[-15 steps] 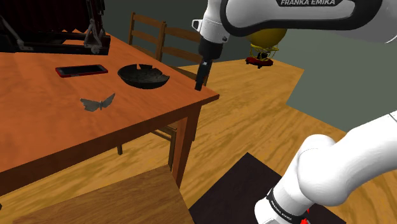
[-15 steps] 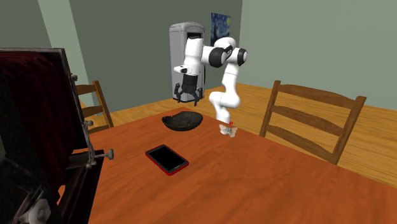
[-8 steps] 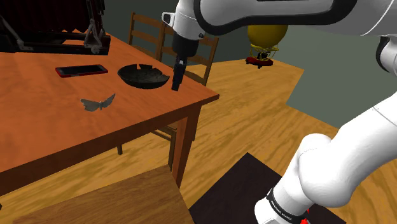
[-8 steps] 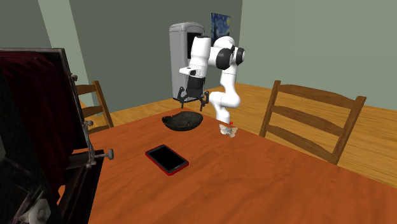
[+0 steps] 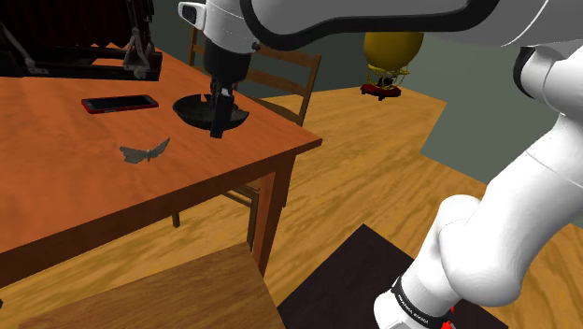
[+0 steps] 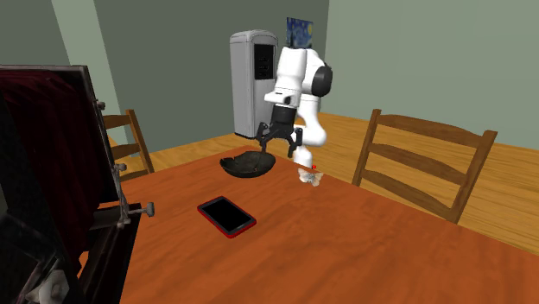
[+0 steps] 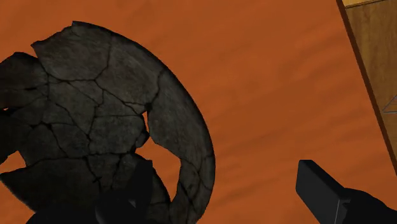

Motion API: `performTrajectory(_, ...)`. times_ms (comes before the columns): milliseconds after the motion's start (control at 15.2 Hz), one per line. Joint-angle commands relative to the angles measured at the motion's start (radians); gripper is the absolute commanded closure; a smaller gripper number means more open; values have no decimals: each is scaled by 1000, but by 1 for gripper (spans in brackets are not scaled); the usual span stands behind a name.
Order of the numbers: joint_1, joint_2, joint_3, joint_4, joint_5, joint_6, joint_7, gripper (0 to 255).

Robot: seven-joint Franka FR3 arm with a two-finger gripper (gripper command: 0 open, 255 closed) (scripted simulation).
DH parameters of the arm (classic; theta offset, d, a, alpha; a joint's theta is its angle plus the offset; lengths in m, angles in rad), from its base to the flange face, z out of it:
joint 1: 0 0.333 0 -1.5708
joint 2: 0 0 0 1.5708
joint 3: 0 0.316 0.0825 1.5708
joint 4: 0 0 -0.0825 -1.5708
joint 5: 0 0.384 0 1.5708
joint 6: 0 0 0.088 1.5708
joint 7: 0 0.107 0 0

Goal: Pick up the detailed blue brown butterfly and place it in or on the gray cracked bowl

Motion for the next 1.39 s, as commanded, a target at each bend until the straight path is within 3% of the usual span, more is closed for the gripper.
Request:
performTrajectory(0,19,41,21,43,-9,10,-23,0)
performTrajectory(594,109,176,114,189,-57,41,-117,0)
performTrajectory(1320,108,213,111,136,-75,129,-105,0)
